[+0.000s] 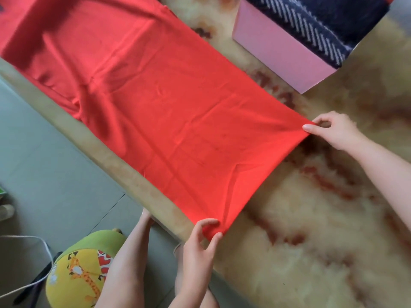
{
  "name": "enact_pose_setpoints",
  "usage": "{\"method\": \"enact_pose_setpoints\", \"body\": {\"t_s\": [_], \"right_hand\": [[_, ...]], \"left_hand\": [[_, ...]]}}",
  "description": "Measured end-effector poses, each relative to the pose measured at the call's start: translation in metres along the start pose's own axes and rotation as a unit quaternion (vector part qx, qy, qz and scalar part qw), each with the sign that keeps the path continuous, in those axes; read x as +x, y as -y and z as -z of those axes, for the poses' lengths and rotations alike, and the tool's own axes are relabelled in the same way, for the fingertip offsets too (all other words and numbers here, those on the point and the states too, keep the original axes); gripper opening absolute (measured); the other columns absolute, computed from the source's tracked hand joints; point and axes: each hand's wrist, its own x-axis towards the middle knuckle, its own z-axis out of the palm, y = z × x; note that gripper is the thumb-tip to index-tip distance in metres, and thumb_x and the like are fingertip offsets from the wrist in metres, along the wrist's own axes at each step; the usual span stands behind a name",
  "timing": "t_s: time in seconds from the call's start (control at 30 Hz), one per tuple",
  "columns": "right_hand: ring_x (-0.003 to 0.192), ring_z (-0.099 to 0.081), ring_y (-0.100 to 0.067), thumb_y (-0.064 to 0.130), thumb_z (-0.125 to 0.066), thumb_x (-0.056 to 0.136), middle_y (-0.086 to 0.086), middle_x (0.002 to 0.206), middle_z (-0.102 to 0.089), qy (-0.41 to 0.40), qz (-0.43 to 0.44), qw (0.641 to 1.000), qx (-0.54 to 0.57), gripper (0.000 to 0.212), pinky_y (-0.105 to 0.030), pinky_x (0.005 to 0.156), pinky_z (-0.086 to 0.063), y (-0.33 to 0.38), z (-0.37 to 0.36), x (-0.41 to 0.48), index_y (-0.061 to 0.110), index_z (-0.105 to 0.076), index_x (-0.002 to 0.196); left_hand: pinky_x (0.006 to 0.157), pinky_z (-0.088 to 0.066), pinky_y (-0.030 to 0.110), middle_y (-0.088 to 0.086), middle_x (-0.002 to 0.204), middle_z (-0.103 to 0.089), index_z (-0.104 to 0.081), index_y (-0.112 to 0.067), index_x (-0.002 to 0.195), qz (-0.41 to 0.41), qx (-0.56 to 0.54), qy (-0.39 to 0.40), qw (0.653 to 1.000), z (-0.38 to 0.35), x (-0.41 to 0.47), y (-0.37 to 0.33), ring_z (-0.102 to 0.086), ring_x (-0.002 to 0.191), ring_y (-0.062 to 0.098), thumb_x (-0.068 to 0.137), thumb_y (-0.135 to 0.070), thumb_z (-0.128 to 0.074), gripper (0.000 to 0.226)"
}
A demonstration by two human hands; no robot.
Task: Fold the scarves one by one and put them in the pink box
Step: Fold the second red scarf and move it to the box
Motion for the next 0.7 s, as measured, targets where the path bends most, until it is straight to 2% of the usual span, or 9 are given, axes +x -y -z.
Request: {"method": "enact_pose_setpoints", "body": {"t_s": [0.07, 0.13, 0.17, 0.3, 0.4, 0.47, 0.53, 0.63, 0.7], "right_hand": [[0.075, -0.055, -0.019, 0.028, -0.072, 0.082, -0.007, 0.08, -0.061, 0.014, -0.018, 0.997, 0.076, 0.019, -0.027, 0.067, -0.042, -0.001, 0.008, -0.003, 0.01, -0.066, 0.086], [0.052, -0.058, -0.003, 0.018, -0.073, 0.081, 0.001, 0.06, -0.065, 0.026, -0.039, 0.99, 0.132, 0.013, -0.012, 0.056, -0.045, -0.002, 0.009, -0.006, 0.008, -0.064, 0.08], [0.048, -0.059, 0.0, 0.013, -0.072, 0.081, 0.002, 0.058, -0.066, 0.032, -0.049, 0.983, 0.173, 0.011, -0.008, 0.055, -0.048, -0.002, 0.008, -0.008, 0.008, -0.063, 0.078], [0.05, -0.065, -0.006, -0.001, -0.069, 0.08, -0.011, 0.08, -0.062, -0.003, -0.105, 0.935, 0.338, 0.016, -0.018, 0.054, -0.056, -0.003, 0.003, -0.01, 0.006, -0.056, 0.076], [0.05, -0.065, -0.006, -0.005, -0.068, 0.08, -0.012, 0.081, -0.061, -0.01, -0.115, 0.923, 0.366, 0.018, -0.019, 0.053, -0.056, -0.006, 0.004, -0.011, 0.006, -0.054, 0.076], [0.047, -0.064, -0.004, -0.007, -0.067, 0.08, -0.01, 0.073, -0.063, -0.014, -0.124, 0.928, 0.352, 0.019, -0.016, 0.049, -0.054, -0.01, 0.007, -0.013, 0.007, -0.054, 0.076], [0.046, -0.063, -0.002, -0.008, -0.066, 0.079, -0.002, 0.057, -0.065, -0.021, -0.13, 0.928, 0.347, 0.022, -0.015, 0.045, -0.051, -0.013, 0.01, -0.015, 0.01, -0.053, 0.079], [0.045, -0.062, -0.003, -0.009, -0.065, 0.081, -0.001, 0.053, -0.065, -0.023, -0.141, 0.926, 0.35, 0.027, -0.016, 0.043, -0.051, -0.021, 0.01, -0.02, 0.006, -0.053, 0.099], [0.044, -0.062, -0.003, -0.009, -0.064, 0.081, 0.004, 0.05, -0.065, -0.013, -0.142, 0.932, 0.334, 0.032, -0.015, 0.043, -0.051, -0.025, 0.007, -0.021, 0.003, -0.053, 0.108]], "left_hand": [[0.078, -0.043, 0.011, -0.019, 0.09, -0.068, -0.066, -0.03, 0.088, 0.0, 0.005, -0.004, 1.0, -0.005, -0.002, 0.002, -0.062, 0.087, -0.001, 0.079, -0.01, -0.074, 0.023], [0.081, -0.045, 0.017, -0.016, 0.088, -0.069, -0.066, -0.031, 0.084, 0.01, -0.001, -0.023, 1.0, -0.009, -0.003, 0.005, -0.063, 0.087, 0.002, 0.078, -0.012, -0.075, 0.021], [0.08, -0.046, 0.018, -0.015, 0.086, -0.069, -0.066, -0.032, 0.084, 0.02, -0.014, -0.03, 0.999, -0.011, -0.003, 0.005, -0.063, 0.085, 0.003, 0.077, -0.012, -0.075, 0.023], [0.075, -0.05, 0.019, -0.01, 0.082, -0.069, -0.065, -0.034, 0.081, 0.044, -0.087, -0.01, 0.995, -0.015, -0.01, -0.001, -0.064, 0.076, 0.008, 0.078, -0.004, -0.073, 0.031], [0.077, -0.049, 0.022, -0.013, 0.079, -0.069, -0.063, -0.039, 0.084, 0.019, -0.048, 0.007, 0.999, -0.015, -0.014, 0.004, -0.064, 0.077, 0.01, 0.077, -0.007, -0.075, 0.034], [0.077, -0.045, 0.018, -0.014, 0.076, -0.067, -0.061, -0.043, 0.087, 0.028, -0.026, 0.009, 0.999, -0.017, -0.016, 0.008, -0.062, 0.074, 0.009, 0.074, -0.012, -0.078, 0.037], [0.074, -0.043, 0.015, -0.013, 0.075, -0.067, -0.059, -0.047, 0.088, 0.042, -0.015, 0.007, 0.999, -0.021, -0.018, 0.009, -0.059, 0.071, 0.009, 0.071, -0.017, -0.08, 0.04], [0.059, -0.038, 0.011, -0.016, 0.061, -0.06, -0.058, -0.045, 0.085, 0.056, -0.03, 0.017, 0.998, -0.025, -0.021, 0.006, -0.046, 0.052, 0.003, 0.072, -0.013, -0.079, 0.039], [0.054, -0.035, 0.01, -0.017, 0.057, -0.058, -0.058, -0.042, 0.084, 0.067, -0.038, 0.024, 0.997, -0.026, -0.022, 0.005, -0.043, 0.048, 0.002, 0.073, -0.012, -0.077, 0.037]]}}
